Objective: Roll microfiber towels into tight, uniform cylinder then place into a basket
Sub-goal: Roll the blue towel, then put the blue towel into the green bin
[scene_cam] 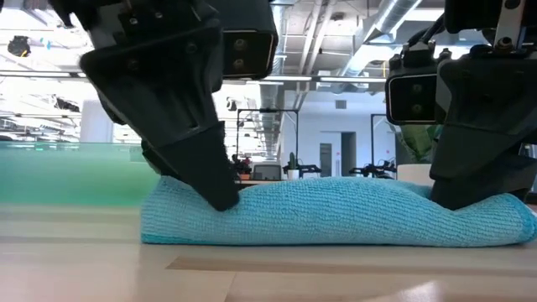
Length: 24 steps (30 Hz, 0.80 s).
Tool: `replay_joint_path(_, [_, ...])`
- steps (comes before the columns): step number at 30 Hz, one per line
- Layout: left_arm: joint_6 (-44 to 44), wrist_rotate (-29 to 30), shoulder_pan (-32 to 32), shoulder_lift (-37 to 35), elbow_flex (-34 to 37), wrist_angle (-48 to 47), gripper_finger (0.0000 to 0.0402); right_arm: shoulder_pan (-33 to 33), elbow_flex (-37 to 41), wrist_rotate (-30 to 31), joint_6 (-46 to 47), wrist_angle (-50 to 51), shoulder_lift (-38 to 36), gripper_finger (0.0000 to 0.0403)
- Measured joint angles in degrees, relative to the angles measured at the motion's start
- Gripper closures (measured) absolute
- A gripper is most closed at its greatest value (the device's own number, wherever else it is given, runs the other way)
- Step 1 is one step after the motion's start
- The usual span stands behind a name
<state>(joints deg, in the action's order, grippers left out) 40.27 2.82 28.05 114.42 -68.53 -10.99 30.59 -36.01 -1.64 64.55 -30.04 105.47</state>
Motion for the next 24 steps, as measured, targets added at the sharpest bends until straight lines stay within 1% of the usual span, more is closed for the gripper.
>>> replay_joint_path(2, [-1.4, -0.6, 0.0, -1.0, -0.8, -2.7, 0.0177, 0.0, 0.0, 0.0, 0.0, 0.0, 0.0, 0.0285])
replay_joint_path(6, [-3.7, 0.0, 0.3, -6.1, -1.4, -9.1, 0.0177, 0.0, 0.0, 0.1, 0.0, 0.0, 0.0, 0.0285])
replay_joint_path(9, [-2.2, 3.0, 1.4, -10.9, -1.5, -14.7, 0.0177, 0.0, 0.0, 0.1, -0.1, 0.0, 0.0, 0.0285])
replay_joint_path(11, [-1.2, 5.9, 2.6, -13.4, -1.5, -16.4, 0.0177, 0.0, 0.0, 0.1, -0.1, 0.0, 0.0, 0.0285])
replay_joint_path(13, [-1.7, 10.4, 3.8, -15.4, -1.5, -15.7, 0.0177, 0.0, 0.0, 0.1, -0.2, 0.0, 0.0, 0.0285])
replay_joint_path(15, [-2.7, 15.3, 4.8, -15.8, -1.7, -14.3, 0.0177, 0.0, 0.0, 0.1, -0.5, -0.1, 0.0, 0.0285])
replay_joint_path(16, [-3.0, 16.6, 5.0, -15.7, -1.6, -13.9, 0.0177, 0.0, 0.0, 0.1, -0.5, -0.1, 0.0, 0.0285])
replay_joint_path(18, [-3.1, 16.8, 4.8, -15.4, -0.6, -11.3, 0.0177, 0.0, 0.0, 0.1, -0.5, -0.1, 0.0, 0.0285])
replay_joint_path(22, [-4.5, 14.3, 3.4, -14.7, 2.6, -5.6, 0.0177, 0.2, 0.0, 0.3, -0.7, -0.2, 0.0, 0.0285])
replay_joint_path(24, [-4.9, 12.7, 2.5, -14.5, 4.6, -0.5, 0.0177, 0.3, 0.0, 0.2, -1.0, -0.3, 0.0, 0.0285])
